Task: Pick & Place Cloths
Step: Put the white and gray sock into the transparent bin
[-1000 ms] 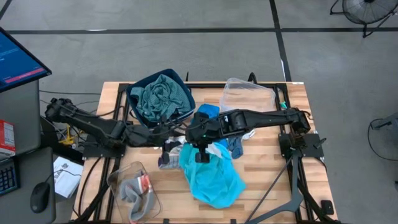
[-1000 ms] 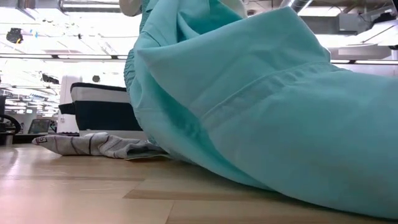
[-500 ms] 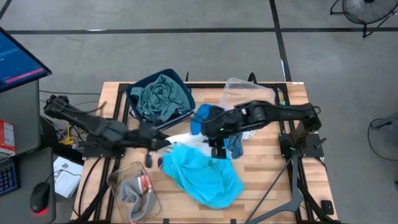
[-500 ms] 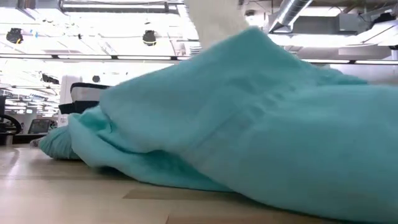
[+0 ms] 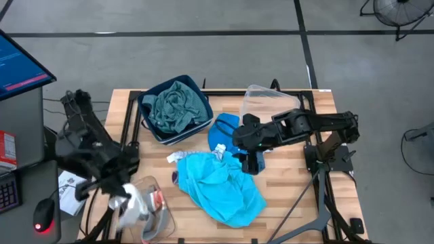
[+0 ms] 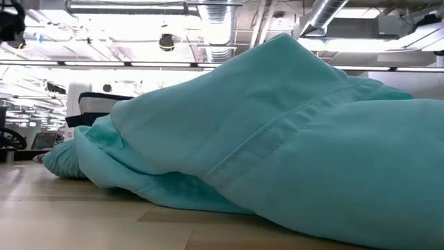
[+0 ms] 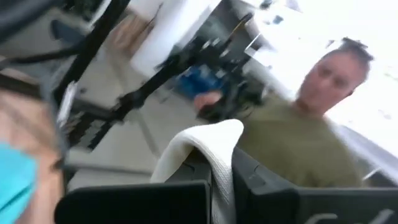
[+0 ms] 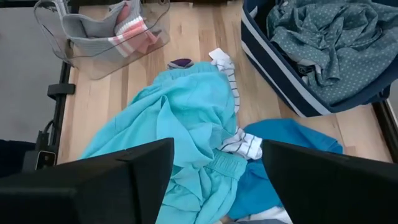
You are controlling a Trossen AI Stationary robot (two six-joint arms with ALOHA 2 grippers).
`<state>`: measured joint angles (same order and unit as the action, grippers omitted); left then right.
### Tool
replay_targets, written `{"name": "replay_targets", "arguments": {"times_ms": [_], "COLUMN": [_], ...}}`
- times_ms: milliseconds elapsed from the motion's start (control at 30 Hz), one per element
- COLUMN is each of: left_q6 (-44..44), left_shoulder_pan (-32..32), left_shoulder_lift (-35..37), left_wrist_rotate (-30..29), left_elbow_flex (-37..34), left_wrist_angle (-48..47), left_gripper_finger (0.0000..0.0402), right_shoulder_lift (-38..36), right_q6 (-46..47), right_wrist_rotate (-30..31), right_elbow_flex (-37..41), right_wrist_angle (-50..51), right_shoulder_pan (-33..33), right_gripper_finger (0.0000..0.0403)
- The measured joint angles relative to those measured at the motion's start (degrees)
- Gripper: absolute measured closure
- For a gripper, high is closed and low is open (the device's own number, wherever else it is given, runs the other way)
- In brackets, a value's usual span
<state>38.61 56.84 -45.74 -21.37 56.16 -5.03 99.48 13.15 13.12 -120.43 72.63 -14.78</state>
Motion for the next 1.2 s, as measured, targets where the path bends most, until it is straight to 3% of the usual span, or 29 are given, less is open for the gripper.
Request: {"name": "replay_targets", "arguments": {"times_ms": [200,333,733,1033,1200], "left_q6": [0.7,2.8,38.3,58.6,63.6], "left_shoulder_pan": [5.3,5.9,9.7,13.5,13.8], "left_shoulder_lift": [-4.0,-7.6,-16.2,-15.4,-12.8], "left_wrist_rotate": [-10.8,-13.1,1.8,21.1,19.9], "left_elbow_flex": [0.0,0.0,0.0,0.0,0.0], "left_wrist_angle": [-9.3,-12.4,-29.4,-43.7,-54.6], "left_gripper_finger": [0.0401,0.0401,0.0401,0.0401,0.0401], "right_shoulder_lift": [2.7,5.0,8.2,8.3,8.3], "right_q6": [0.0,0.3,0.5,0.4,0.4], "right_wrist_rotate": [0.5,0.3,0.1,0.2,0.2], "right_elbow_flex": [0.1,0.1,0.1,0.1,0.1], "right_wrist_angle": [-1.1,-1.0,-0.6,-0.9,-1.1], "right_shoulder_pan": [-0.6,-0.6,-1.3,-1.3,-1.3], "right_gripper_finger": [0.0164,0.0164,0.0164,0.0164,0.0164]}}
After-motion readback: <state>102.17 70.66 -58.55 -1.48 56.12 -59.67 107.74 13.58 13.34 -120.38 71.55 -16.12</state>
